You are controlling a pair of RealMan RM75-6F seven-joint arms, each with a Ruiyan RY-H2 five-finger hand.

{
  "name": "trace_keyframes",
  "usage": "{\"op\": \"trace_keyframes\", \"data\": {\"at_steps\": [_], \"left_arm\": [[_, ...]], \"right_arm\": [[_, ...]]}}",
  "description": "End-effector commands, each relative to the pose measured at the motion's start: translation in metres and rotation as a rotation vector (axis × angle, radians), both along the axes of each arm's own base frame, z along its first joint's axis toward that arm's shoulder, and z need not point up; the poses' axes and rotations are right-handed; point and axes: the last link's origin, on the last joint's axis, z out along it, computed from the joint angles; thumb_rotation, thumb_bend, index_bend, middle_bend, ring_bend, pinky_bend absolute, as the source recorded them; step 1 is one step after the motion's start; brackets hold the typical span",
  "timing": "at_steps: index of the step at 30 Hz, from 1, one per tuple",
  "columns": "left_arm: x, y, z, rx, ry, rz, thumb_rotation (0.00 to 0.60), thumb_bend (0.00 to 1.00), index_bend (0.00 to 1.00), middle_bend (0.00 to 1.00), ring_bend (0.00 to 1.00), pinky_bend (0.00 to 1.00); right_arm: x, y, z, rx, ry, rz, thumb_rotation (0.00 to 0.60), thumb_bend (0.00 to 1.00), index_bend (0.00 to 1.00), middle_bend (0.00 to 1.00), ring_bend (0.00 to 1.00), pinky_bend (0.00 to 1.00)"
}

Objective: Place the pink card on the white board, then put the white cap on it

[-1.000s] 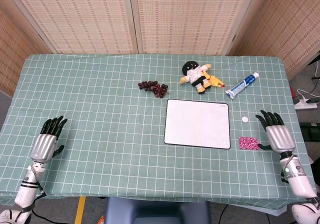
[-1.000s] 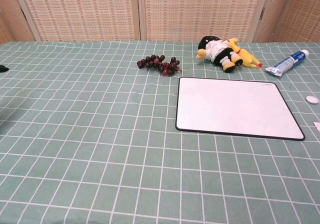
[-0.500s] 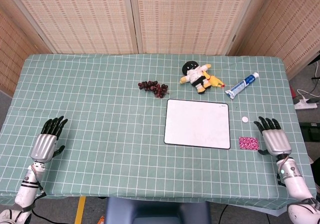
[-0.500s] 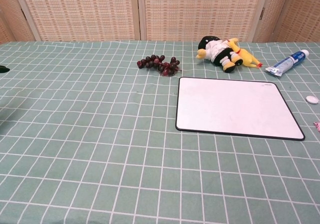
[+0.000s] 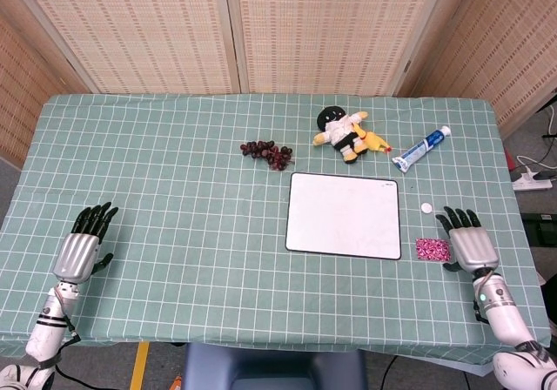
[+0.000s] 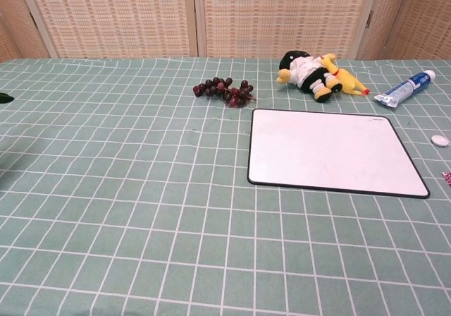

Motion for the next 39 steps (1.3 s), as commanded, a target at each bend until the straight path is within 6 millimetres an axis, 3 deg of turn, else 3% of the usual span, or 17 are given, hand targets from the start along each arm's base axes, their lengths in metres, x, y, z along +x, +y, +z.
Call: {"op": "trace_keyframes", "data": {"at_steps": [1, 28, 39], "left_arm": [[0.0, 0.0, 0.0, 0.0, 0.0, 0.0, 0.6, 0.19, 0.0, 0.0, 0.0, 0.0], [0.0, 0.001, -0.001, -0.006, -0.003, 0.002, 0.6, 0.19, 0.0, 0.0, 0.0, 0.0], [0.0, 0.001, -0.001, -0.01, -0.005, 0.003, 0.6, 0.19, 0.0, 0.0, 0.0, 0.0]], "right_arm": [[0.0, -0.001, -0.001, 0.002, 0.001, -0.003, 0.6, 0.0, 0.14, 0.0, 0.0, 0.0], [0.002, -0.011, -0.001, 0.01, -0.05, -0.033, 0.6, 0.0, 0.36, 0.0, 0.0, 0.0], [0.004, -0.014, -0.003, 0.037, -0.061, -0.055, 0.6, 0.0, 0.39, 0.0, 0.0, 0.0]]}}
